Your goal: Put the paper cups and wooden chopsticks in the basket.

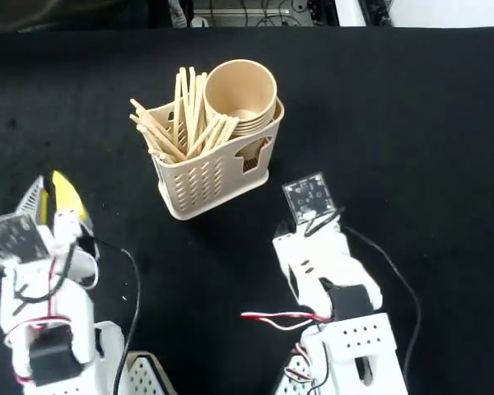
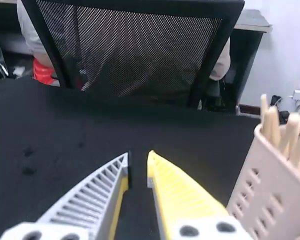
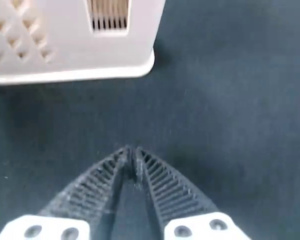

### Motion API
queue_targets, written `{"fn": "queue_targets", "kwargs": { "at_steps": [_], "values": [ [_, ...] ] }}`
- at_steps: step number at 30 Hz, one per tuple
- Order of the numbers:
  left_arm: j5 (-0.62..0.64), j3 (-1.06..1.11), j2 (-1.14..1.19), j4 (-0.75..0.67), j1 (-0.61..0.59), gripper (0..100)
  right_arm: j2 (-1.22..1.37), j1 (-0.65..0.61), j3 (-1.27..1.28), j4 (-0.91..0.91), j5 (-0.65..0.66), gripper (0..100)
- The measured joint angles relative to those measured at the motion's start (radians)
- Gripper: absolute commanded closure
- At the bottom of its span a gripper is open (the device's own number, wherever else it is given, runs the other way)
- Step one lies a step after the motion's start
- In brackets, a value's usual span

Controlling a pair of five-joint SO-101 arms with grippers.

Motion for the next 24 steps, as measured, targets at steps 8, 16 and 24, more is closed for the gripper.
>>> {"fn": "queue_targets", "kwargs": {
  "at_steps": [8, 16, 24],
  "values": [
    [-0.051, 0.361, -0.025, -0.130, -0.012, 93, -0.296, 0.044, 0.187, -0.043, 0.000, 98.7],
    [-0.181, 0.411, -0.029, -0.074, -0.015, 93, -0.439, 0.084, 0.187, 0.230, 0.002, 98.7],
    [-0.184, 0.411, -0.029, 0.176, -0.015, 93, -0.439, 0.083, 0.187, 0.259, 0.002, 98.7]
  ]
}}
